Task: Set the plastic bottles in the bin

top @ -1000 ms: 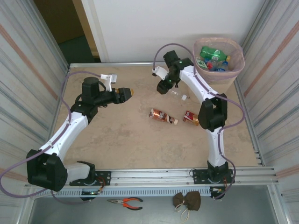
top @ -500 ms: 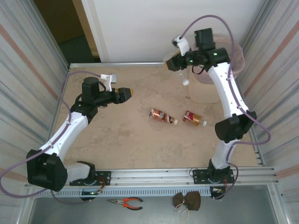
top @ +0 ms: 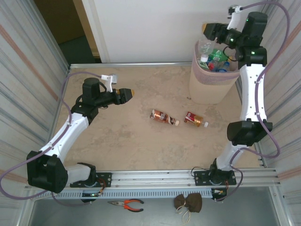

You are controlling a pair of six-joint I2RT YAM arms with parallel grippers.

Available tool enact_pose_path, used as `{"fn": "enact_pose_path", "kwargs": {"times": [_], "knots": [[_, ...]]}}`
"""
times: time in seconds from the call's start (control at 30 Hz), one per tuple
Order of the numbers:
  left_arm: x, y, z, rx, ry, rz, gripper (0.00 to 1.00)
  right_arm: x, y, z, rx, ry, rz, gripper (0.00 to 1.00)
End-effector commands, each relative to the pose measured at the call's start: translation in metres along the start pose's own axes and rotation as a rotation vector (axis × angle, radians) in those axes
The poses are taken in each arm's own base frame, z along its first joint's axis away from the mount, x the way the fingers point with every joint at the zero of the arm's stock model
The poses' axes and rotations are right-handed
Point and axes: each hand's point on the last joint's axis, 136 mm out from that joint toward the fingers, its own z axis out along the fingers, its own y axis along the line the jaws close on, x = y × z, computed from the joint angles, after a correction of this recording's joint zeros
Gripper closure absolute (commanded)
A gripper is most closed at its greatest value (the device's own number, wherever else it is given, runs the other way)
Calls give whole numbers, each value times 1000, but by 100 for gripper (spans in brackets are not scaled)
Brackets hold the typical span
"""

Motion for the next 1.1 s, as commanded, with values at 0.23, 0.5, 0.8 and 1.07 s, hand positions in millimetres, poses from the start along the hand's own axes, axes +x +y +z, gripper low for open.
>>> {"fn": "enact_pose_path", "kwargs": {"times": [0.23, 0.5, 0.8, 1.07], "knots": [[-15, -9, -11, 4, -54, 27, 29, 41, -91, 19, 268, 111, 259, 52], [-13, -7, -9, 3, -50, 23, 29, 101, -114, 32, 326, 296, 279, 53], [-11, -5, -6, 6, -44, 16, 29, 165, -121, 44, 392, 501, 188, 52], [-10, -4, -7, 6, -45, 15, 29, 203, -139, 53, 427, 545, 209, 45]]}}
